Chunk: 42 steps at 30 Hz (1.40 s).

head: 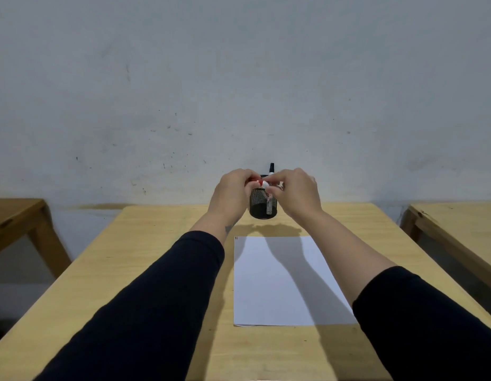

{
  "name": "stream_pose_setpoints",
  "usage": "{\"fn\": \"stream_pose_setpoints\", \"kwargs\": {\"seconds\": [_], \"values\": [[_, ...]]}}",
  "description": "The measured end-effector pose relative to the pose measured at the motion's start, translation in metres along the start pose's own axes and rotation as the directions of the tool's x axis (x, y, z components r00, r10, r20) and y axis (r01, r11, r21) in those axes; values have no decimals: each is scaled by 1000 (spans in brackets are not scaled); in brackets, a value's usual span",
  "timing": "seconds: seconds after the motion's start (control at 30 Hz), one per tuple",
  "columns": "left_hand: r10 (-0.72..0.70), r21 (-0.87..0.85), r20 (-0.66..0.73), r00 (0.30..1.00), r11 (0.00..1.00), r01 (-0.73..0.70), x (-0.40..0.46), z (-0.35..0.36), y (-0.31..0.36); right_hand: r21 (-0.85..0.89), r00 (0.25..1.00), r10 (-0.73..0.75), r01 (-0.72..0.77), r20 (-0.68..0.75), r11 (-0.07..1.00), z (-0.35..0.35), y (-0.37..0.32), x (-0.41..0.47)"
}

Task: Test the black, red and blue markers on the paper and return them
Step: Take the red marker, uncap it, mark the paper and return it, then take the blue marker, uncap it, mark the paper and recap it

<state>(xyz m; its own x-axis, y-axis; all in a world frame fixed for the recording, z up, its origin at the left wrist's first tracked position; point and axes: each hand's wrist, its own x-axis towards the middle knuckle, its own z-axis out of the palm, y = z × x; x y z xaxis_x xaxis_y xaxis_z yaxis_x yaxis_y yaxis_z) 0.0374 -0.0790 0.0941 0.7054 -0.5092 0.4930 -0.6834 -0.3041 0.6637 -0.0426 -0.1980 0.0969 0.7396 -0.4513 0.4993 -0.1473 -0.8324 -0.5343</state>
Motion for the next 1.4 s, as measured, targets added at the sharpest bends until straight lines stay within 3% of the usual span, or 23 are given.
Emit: {"fn": "stream_pose_setpoints", "kwargs": {"seconds": [0.13,0.27,0.37,0.7,0.83,0.97,1.07,1.17,1.27,1.4], "values": [[-143,-144,-39,989,980,136,13,10,-6,206,983,155,-132,-99,970,5,6,19],[-243,-95,13,970,965,243,24,35,-31,430,933,251,-122,-257,894,-3,10,63],[-301,-95,32,953,948,303,31,58,-46,496,907,292,-113,-302,861,-1,14,95],[-334,-195,26,942,923,332,52,111,-86,244,913,399,-370,-81,896,71,56,107],[-309,-212,42,950,927,311,54,118,-91,124,912,411,-407,-7,905,84,61,103],[-279,-217,31,960,935,279,55,119,-92,134,921,389,-383,-17,914,87,60,104],[-293,-232,39,955,928,293,54,119,-91,156,961,270,-259,-59,953,83,54,104],[-314,-251,45,948,915,315,54,119,-91,94,987,118,-129,111,987,80,47,108],[-326,-283,62,943,901,330,53,118,-89,51,941,115,-138,320,989,81,47,109],[-327,-302,76,942,893,335,52,116,-85,33,951,106,-121,290,992,86,51,110]]}}
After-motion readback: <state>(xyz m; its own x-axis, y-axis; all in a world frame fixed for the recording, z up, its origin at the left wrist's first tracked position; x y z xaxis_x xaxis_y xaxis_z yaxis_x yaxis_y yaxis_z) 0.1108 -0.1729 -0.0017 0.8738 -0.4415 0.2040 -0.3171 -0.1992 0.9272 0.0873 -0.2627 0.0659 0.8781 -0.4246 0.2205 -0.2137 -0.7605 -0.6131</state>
